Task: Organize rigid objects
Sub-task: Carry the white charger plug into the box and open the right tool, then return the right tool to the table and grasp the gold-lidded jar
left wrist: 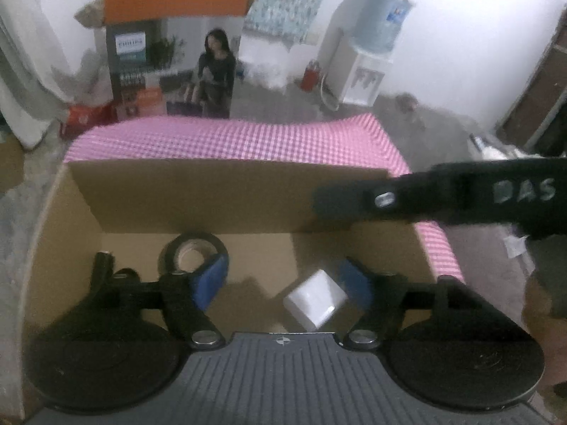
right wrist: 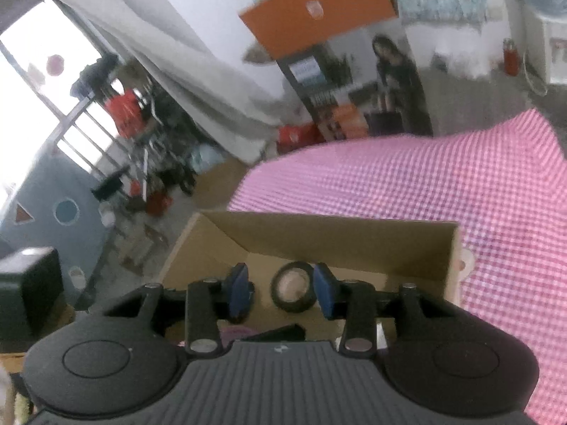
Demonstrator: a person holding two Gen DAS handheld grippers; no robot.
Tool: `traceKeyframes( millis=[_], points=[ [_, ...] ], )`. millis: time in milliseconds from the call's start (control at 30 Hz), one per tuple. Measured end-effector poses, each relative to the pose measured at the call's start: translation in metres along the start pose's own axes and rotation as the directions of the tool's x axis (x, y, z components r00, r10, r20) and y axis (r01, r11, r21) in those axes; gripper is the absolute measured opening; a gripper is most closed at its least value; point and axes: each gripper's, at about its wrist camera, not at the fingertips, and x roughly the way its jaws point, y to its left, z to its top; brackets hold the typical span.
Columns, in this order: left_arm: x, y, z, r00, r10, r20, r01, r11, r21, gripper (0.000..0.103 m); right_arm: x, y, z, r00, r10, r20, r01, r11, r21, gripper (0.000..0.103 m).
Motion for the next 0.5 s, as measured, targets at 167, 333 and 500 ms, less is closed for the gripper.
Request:
traceKeyframes(
  millis=[167, 333, 500],
  points=[
    [-0.04, -0.003, -0.03, 0.997, 0.001, 0.074, -0.002, 1.0, 0.012, 0.094, -0.046, 0.007, -0.034, 0.996, 0.044, 0.083, -0.045, 0.999, 0.012, 0.063],
    [-0.071, -0.005, -0.069, 0.992, 0.018, 0.128, -0.02, 1.0, 0.007, 0.097, -0.076, 0.017, -0.081, 0.988, 0.066, 0.14, -0.064, 0.998, -0.017, 0.084],
    [-0.086, -0.007, -0.114, 0.994, 0.017, 0.111, -0.019, 1.0, 0.023, 0.098, -0.089, 0.019, -0.126, 0.984, 0.08, 0.157, -0.083, 0.996, 0.012, 0.084]
  ],
)
